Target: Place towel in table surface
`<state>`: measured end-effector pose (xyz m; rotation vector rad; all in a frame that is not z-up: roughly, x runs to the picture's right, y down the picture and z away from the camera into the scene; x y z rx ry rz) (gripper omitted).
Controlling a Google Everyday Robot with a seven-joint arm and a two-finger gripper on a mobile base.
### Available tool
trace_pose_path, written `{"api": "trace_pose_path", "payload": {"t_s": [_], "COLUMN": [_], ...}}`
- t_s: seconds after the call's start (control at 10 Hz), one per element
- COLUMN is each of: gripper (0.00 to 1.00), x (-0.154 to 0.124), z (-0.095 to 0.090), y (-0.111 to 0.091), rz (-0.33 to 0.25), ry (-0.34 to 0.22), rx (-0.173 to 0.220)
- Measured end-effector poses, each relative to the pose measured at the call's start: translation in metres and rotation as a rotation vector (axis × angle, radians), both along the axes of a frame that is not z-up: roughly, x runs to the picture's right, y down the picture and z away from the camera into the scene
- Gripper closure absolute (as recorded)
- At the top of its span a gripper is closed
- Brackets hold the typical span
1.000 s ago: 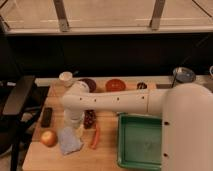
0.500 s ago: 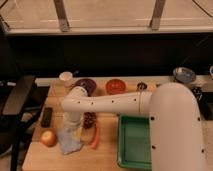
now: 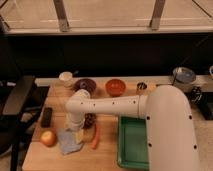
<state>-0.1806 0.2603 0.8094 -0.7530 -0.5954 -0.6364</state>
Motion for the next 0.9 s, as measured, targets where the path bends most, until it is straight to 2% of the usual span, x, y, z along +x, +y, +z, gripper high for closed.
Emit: {"api": "trace_pose_path", "payload": {"t_s": [0.3,0.5,0.7,0.8,0.9], "gripper": [0.87,1.0,1.0,1.0,1.0], "x": [0.003,0.007,0.005,0.005,0.007], "z": [-0.002,-0.003,-0.003,-0.004,-0.013], "y": [-0.002,-0.003,-0.004,-0.006,-0.014], "rz": [-0.003,-0.008,-0.004,-0.008,-0.004], "ry": [0.003,0.008,0.005,0.003,0.003], "rx": [-0.001,-0.004,-0.001,0.015,0.053]}}
